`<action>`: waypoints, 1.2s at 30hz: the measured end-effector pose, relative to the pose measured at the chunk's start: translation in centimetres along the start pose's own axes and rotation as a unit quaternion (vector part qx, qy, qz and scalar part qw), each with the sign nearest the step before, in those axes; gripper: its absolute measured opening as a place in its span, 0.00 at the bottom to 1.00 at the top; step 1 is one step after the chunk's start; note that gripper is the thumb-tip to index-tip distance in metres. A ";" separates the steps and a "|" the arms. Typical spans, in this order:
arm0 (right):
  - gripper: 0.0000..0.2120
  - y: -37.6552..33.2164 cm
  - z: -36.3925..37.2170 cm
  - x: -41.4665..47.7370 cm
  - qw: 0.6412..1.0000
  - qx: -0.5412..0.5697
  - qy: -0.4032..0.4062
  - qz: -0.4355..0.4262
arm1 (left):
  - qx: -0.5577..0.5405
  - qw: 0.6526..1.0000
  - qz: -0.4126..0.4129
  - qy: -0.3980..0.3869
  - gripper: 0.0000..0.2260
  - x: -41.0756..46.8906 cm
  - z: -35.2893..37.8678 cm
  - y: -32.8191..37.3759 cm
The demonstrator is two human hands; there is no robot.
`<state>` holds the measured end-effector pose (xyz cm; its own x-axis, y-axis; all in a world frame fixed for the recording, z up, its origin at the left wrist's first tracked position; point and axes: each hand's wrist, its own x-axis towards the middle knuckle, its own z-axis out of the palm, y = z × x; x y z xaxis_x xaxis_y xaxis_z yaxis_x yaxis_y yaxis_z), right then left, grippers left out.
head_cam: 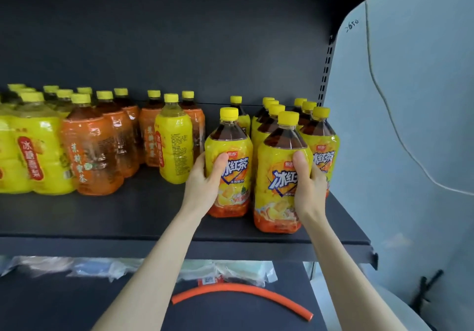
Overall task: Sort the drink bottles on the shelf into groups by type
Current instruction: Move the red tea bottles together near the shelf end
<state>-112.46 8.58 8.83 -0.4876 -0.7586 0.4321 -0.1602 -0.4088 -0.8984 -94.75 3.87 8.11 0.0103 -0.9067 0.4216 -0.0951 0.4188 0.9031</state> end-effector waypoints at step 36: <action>0.24 1.8 1.5 1.1 0.998 0.056 0.018 -0.035 | -0.089 0.995 -0.031 -0.016 0.25 10.8 4.5 -5.0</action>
<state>-112.04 6.25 7.86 -0.5096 -0.7086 0.4881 -0.0984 -0.5155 -0.8512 -98.64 -8.29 7.76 -0.0205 -0.9311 0.3641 0.0835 0.3613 0.9287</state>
